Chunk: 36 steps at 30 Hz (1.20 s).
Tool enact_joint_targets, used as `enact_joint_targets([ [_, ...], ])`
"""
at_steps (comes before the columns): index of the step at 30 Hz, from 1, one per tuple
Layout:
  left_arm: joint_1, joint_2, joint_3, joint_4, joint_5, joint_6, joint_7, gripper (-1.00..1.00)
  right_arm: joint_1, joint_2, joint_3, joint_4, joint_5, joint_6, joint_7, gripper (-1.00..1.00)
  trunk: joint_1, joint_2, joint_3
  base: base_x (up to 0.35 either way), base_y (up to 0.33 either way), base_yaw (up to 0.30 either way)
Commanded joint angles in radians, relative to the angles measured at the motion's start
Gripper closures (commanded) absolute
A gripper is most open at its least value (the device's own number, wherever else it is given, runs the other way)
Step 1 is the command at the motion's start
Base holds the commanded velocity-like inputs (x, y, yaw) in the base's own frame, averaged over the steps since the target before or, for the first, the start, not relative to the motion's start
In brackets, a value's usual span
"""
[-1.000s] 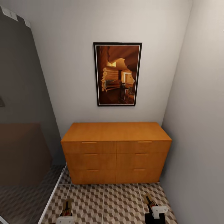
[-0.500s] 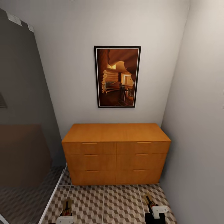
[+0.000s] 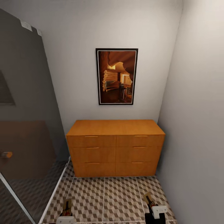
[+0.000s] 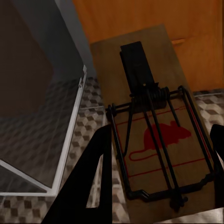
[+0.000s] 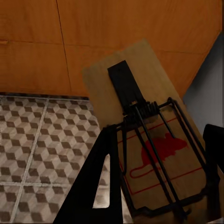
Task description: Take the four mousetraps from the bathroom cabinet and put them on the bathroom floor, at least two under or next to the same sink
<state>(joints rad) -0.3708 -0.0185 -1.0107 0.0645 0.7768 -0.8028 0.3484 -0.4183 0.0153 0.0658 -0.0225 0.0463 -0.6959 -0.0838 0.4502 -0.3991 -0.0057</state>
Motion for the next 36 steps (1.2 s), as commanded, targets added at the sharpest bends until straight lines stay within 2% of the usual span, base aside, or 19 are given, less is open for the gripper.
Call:
enact_joint_targets([
  [1, 0.000, -0.001, -0.006, 0.003, -0.007, -0.001, 0.012, 1.00, 0.000, 0.000, 0.006, 0.001, 0.004, -0.001, -0.008, 1.00, 0.000, -0.001, -0.001, -0.330, 0.000, 0.000],
  [10, 0.000, -0.001, -0.006, 0.003, -0.007, -0.001, 0.012, 1.00, 0.000, 0.003, 0.006, 0.001, 0.004, -0.001, -0.010, 1.00, 0.000, -0.001, -0.001, -0.280, 0.000, 0.076],
  [36, 0.000, -0.002, -0.006, 0.003, -0.007, -0.001, 0.012, 1.00, 0.000, 0.003, 0.006, 0.001, 0.004, 0.001, -0.010, 1.00, 0.000, -0.001, -0.001, -0.008, 0.000, 0.251],
])
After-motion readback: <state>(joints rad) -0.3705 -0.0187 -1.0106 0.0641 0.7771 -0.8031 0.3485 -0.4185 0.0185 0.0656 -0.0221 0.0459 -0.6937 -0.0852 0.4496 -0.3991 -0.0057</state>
